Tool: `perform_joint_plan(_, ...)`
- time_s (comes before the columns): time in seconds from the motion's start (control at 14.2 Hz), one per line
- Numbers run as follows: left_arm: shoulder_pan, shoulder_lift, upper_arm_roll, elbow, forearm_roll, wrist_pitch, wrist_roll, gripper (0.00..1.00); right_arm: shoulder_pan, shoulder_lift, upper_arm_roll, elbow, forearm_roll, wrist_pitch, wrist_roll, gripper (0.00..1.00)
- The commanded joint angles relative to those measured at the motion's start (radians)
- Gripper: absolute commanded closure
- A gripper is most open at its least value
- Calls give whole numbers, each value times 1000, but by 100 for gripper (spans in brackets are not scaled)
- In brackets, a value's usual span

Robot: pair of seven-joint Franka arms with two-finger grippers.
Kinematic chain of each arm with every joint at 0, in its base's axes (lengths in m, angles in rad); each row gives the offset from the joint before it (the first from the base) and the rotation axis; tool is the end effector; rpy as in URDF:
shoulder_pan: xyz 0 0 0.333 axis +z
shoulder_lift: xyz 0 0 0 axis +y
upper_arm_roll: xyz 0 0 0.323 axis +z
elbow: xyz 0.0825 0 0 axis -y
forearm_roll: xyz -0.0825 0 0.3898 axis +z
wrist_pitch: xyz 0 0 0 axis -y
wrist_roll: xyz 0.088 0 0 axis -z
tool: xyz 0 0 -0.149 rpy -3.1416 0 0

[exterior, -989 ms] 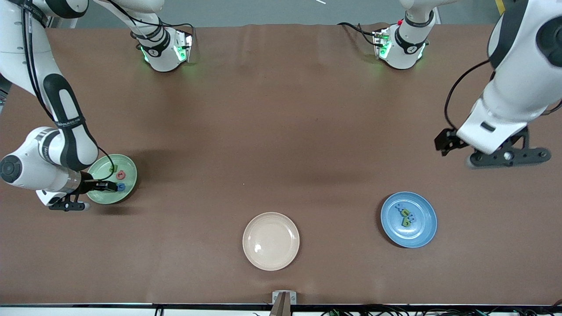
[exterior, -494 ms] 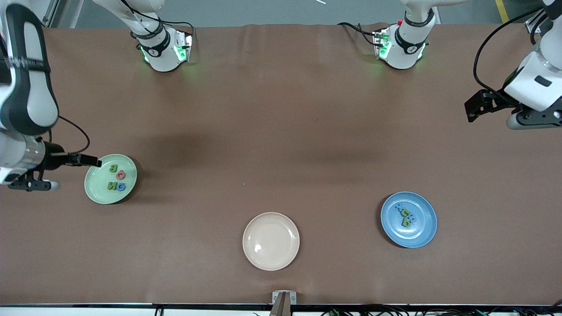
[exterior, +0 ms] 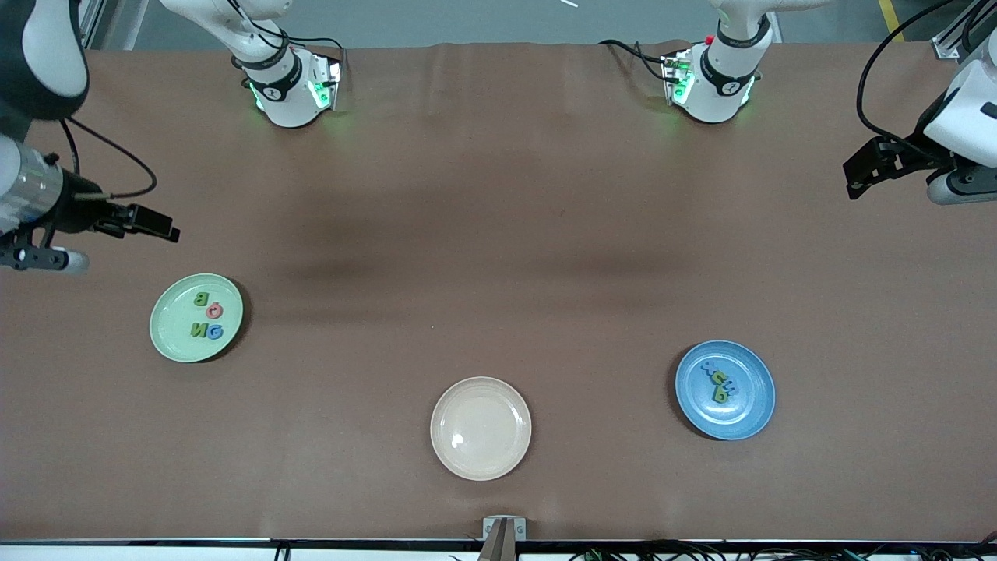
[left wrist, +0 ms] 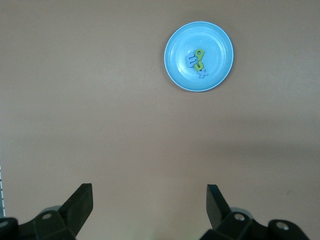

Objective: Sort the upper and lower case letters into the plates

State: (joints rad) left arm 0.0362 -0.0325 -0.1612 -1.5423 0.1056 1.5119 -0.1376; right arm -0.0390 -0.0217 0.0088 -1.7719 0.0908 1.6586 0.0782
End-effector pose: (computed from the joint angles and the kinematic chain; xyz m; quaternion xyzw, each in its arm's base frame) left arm 0.5420 -0.0532 0.6165 -0.9984 -0.0095 -0.0081 0.0547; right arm 0.5480 -0.0038 0.5135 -0.9961 0.0601 0.0468 0.0438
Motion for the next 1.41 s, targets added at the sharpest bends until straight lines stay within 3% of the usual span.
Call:
perform_joint_plan(0.0, -4, -27, 14, -22, -55, 1, 26, 0, 7, -38, -3, 56, 0, -49, 20, 0)
perform_joint_plan(0.14, -5, -30, 14, -24, -58, -2, 26, 0, 7, -27, -3, 185, 0, -91, 14, 0)
perform_joint_plan(0.28, -5, -30, 14, -25, -58, -3, 26, 0, 5, -20, -4, 229, 0, -86, 12, 0)
perform_joint_plan(0.64, -7, -27, 12, -29, -58, -3, 26, 0, -7, 137, -10, 400, -8, -97, 11, 0)
perform_joint_plan(0.85, -7, -29, 5, -27, -58, -4, 26, 0, 28, 141, -4, 397, -98, -97, 11, 0)
perform_joint_plan(1.06, -10, -24, 5, -25, -60, -3, 26, 0, 25, 138, -6, 391, -102, -112, 6, 0)
perform_joint_plan(1.2, -10, -21, 5, -25, -60, -3, 26, 0, 27, 91, -6, 289, -103, -111, 3, 0)
perform_joint_plan(1.34, -12, -21, 5, -25, -60, -1, 26, 0, 30, -3, -6, 152, -111, -4, 2, 0)
